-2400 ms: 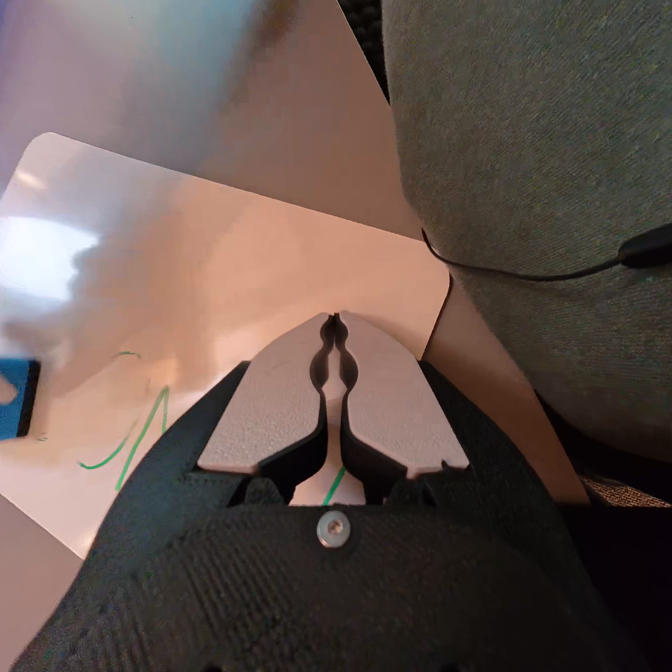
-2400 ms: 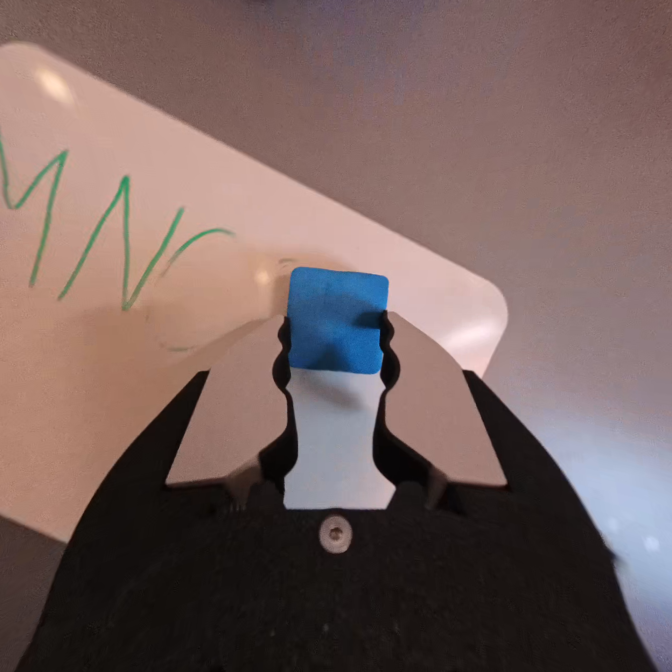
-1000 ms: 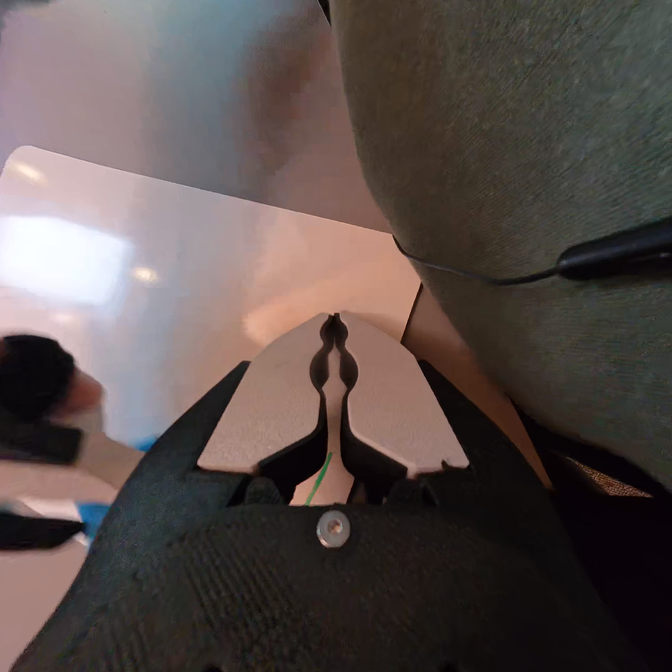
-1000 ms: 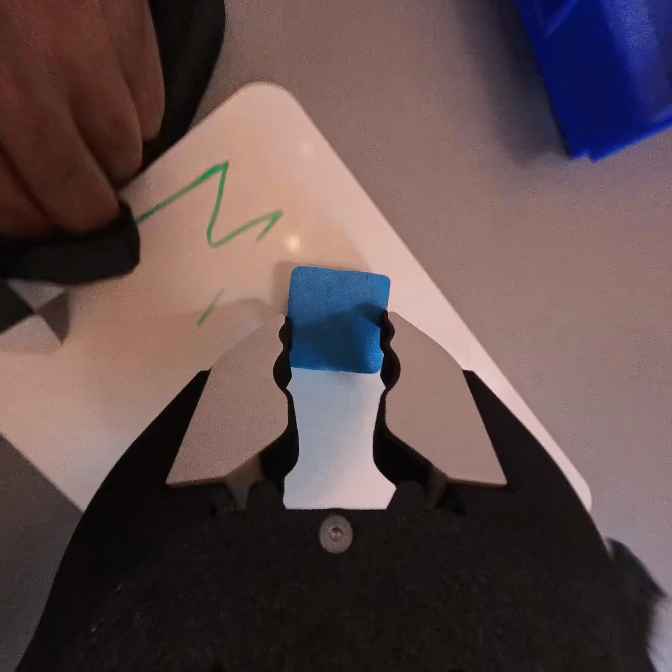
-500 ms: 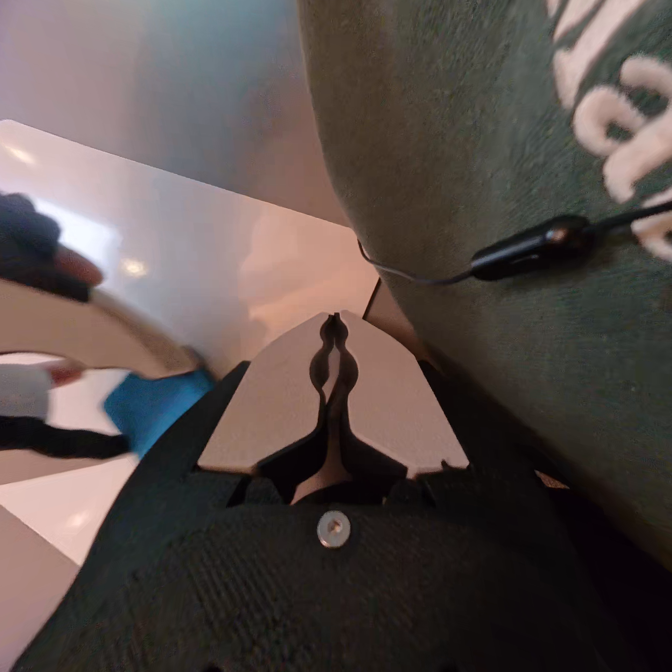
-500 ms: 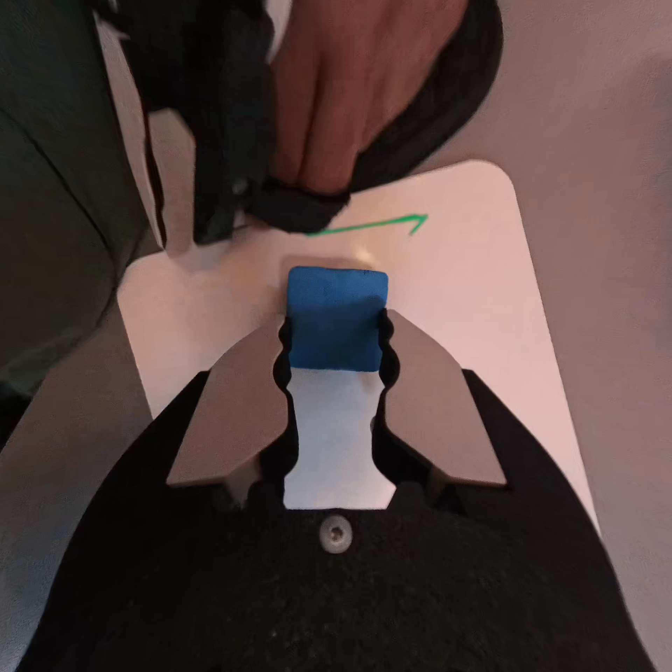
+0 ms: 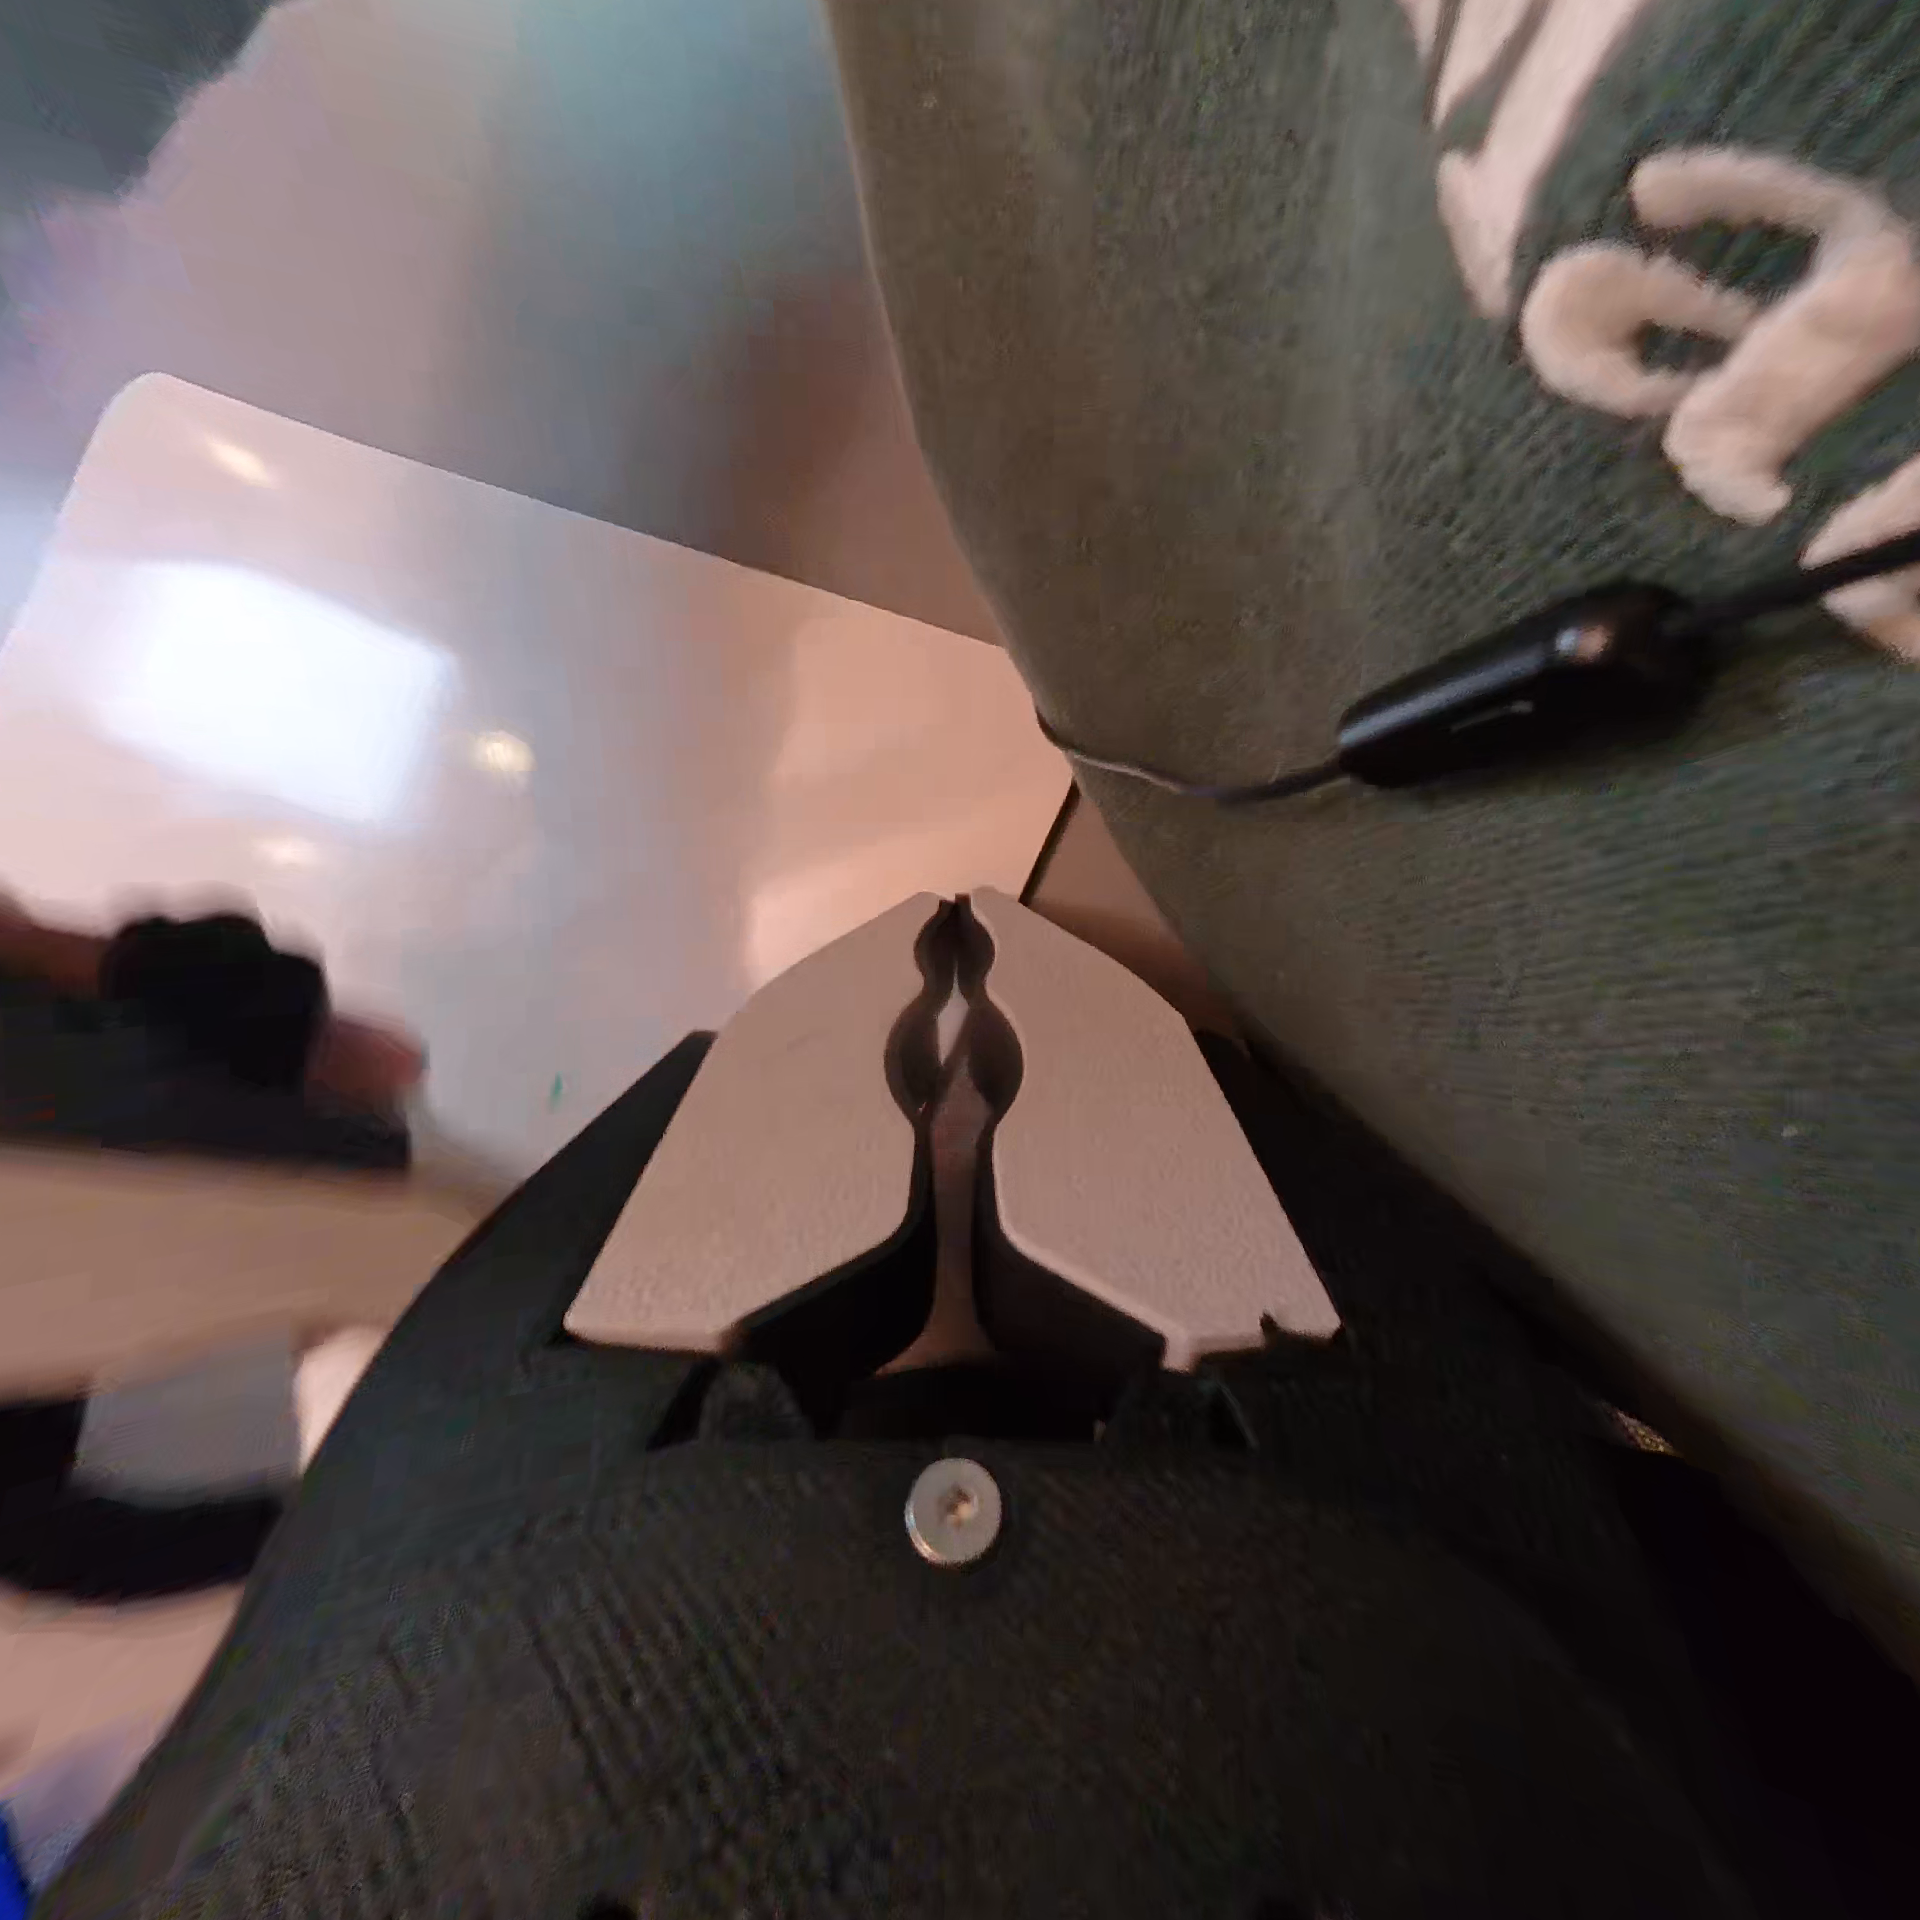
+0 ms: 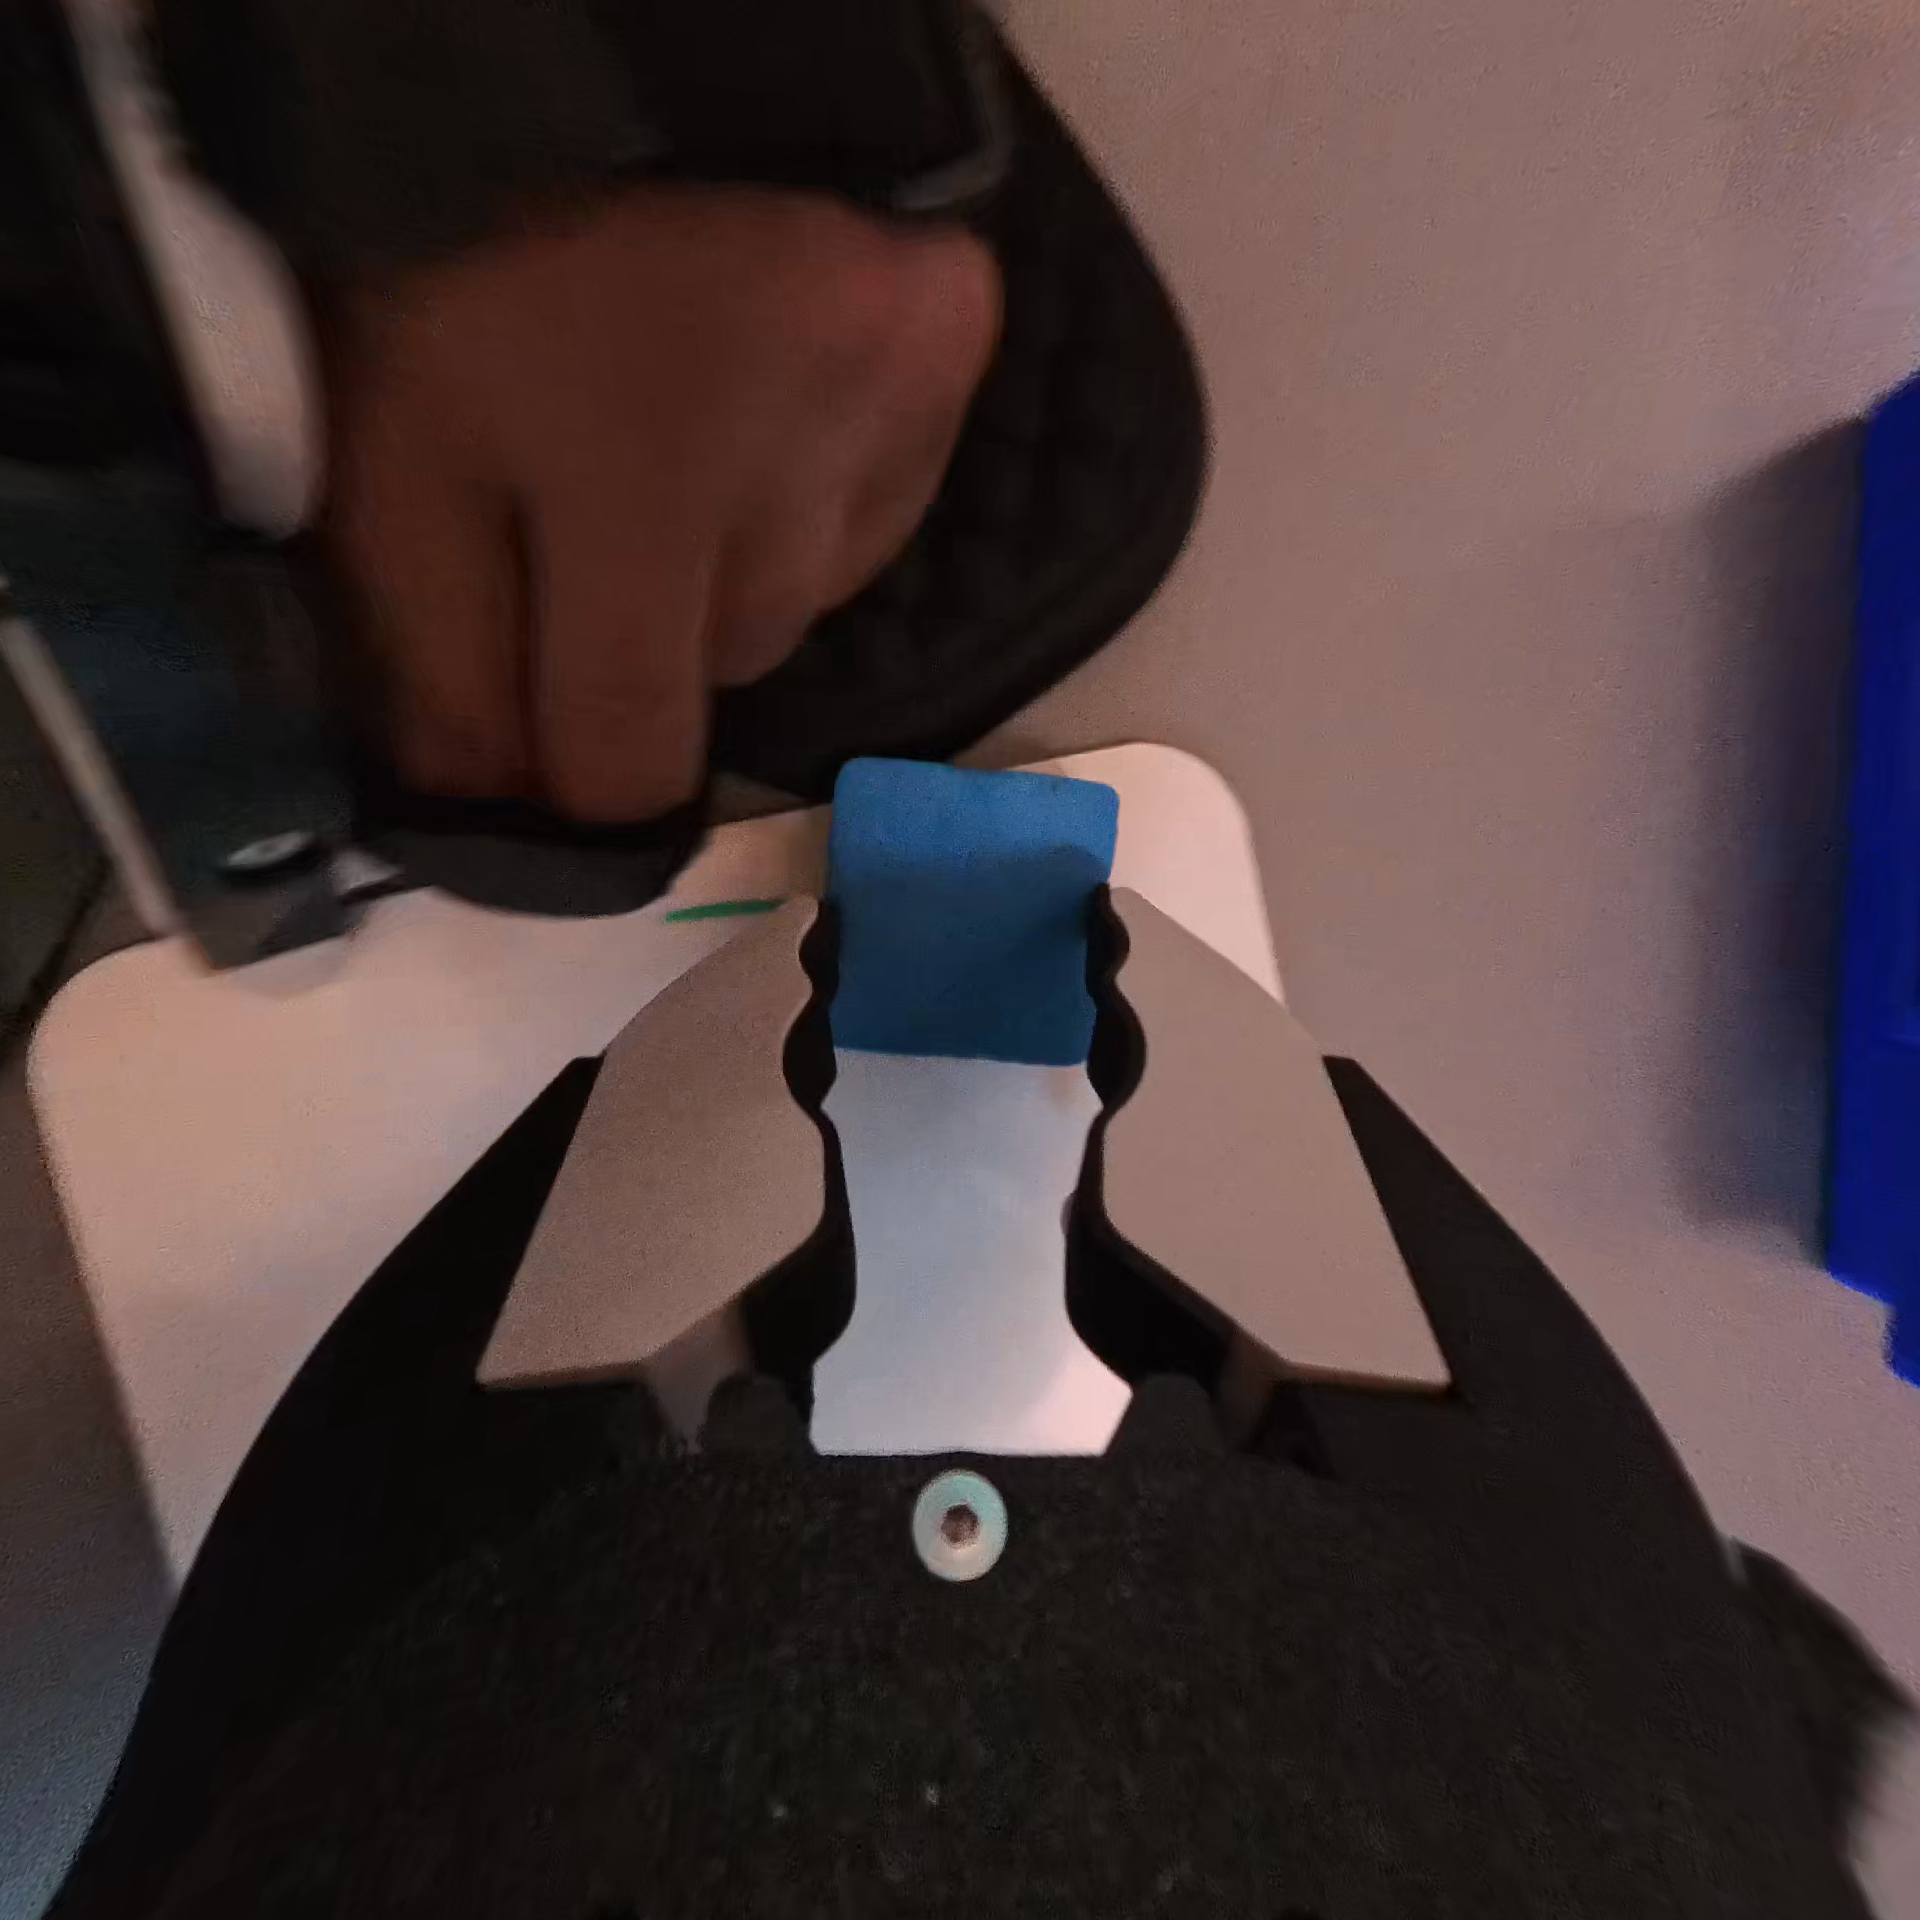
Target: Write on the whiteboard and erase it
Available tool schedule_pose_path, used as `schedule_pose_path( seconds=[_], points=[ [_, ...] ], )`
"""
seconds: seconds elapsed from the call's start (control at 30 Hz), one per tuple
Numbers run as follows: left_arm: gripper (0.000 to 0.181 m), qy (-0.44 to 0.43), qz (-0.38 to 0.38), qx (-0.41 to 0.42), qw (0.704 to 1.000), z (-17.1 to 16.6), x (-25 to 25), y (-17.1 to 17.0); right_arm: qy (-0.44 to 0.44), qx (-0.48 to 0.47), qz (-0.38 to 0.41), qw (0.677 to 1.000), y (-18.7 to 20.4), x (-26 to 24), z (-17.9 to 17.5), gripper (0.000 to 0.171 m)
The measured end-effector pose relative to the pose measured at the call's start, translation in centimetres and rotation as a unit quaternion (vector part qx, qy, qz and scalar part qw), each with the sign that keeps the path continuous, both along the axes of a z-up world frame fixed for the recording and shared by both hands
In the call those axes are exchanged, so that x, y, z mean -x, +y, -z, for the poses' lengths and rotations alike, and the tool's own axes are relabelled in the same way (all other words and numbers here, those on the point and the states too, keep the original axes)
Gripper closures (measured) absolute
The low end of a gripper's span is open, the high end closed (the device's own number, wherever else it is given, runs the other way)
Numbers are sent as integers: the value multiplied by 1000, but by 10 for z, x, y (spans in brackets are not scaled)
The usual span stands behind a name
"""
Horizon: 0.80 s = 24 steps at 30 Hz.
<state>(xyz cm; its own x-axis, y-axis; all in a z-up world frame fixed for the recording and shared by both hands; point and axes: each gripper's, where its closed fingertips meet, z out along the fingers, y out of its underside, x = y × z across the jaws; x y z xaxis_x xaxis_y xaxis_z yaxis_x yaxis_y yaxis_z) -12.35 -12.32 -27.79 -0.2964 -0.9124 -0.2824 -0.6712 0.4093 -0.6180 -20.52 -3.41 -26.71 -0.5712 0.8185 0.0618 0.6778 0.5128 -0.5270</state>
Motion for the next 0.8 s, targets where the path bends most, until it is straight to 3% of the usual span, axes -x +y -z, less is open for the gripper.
schedule_pose_path(
  seconds=[0.07, 0.2, 0.27, 0.37, 0.4, 0.5, 0.57, 0.67, 0.8],
  points=[
    [181, -8, -3, -4, 1000, 0, 1, 0, -45, 44, -41, 997, -15, -34, -1, 124],
    [181, -9, -3, 7, 1000, 0, -1, -1, -7, -10, 75, 997, 44, -6, 0, 124],
    [181, -8, -2, 4, 1000, 0, 0, -2, 7, 15, 38, 999, 18, -1, 0, 124],
    [180, -16, 4, 1, 1000, 0, 1, -5, -16, 47, -22, 999, -28, -42, -1, 124],
    [180, -17, 3, 3, 1000, 0, 1, -5, -24, 62, -21, 998, -29, -51, -2, 124],
    [181, -12, 1, 5, 1000, 0, 1, -5, 5, 3, 61, 998, 19, -22, -1, 124],
    [180, -9, -2, 2, 1000, 0, 2, -5, 12, 23, 31, 999, 0, -13, 0, 124],
    [179, -10, 4, 0, 1000, 1, 3, -9, -22, 41, -21, 999, -32, -43, -1, 124],
    [180, -4, -3, 6, 1000, 1, 4, -8, -2, 10, 63, 998, 13, -16, 0, 124]
  ],
)
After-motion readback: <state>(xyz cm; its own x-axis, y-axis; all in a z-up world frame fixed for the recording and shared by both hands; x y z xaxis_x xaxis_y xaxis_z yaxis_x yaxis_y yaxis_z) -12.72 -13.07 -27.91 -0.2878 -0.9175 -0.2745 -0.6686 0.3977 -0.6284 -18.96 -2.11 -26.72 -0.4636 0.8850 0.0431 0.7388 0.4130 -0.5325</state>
